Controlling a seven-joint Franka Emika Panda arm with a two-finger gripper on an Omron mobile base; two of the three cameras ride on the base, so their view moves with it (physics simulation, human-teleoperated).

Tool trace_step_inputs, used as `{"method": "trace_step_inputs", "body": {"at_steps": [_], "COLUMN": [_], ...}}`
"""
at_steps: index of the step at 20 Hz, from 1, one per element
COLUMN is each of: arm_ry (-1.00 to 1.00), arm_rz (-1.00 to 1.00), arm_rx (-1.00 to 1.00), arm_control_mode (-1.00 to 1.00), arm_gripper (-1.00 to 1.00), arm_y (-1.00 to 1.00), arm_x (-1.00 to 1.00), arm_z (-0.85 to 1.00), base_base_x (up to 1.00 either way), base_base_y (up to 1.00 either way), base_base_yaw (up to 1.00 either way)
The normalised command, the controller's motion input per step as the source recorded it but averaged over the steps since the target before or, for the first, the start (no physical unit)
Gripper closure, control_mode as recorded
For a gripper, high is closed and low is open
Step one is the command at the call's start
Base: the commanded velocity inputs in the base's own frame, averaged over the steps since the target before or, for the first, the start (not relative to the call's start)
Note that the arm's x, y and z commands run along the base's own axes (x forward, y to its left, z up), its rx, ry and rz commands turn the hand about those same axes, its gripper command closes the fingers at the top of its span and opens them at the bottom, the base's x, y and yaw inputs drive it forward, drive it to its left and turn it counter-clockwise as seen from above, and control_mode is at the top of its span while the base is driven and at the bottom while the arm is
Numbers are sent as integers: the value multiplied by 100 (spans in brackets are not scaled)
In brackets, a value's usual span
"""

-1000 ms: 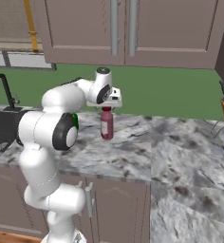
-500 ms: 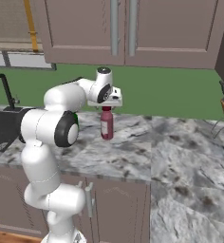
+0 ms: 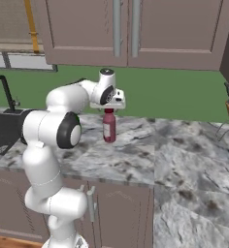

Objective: Move the drinks to the dining counter.

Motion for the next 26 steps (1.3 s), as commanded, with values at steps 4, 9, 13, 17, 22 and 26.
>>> {"method": "trace_step_inputs", "body": {"at_steps": [4,9,13,17,22,26], "arm_ry": [0,0,2,3,0,-4], "arm_rz": [0,0,0,0,0,0], "arm_rx": [0,0,0,0,0,0], "arm_control_mode": [-100,-100,-100,-100,-100,-100], "arm_gripper": [-100,-100,100,100,100,100], "arm_y": [0,0,0,0,0,0], "arm_x": [4,0,1,0,-1,-24], "arm_z": [-18,-12,-6,0,0,13], "base_base_x": [0,0,0,0,0,0], "base_base_y": [0,0,0,0,0,0], "base_base_yaw": [0,0,0,0,0,0]}}
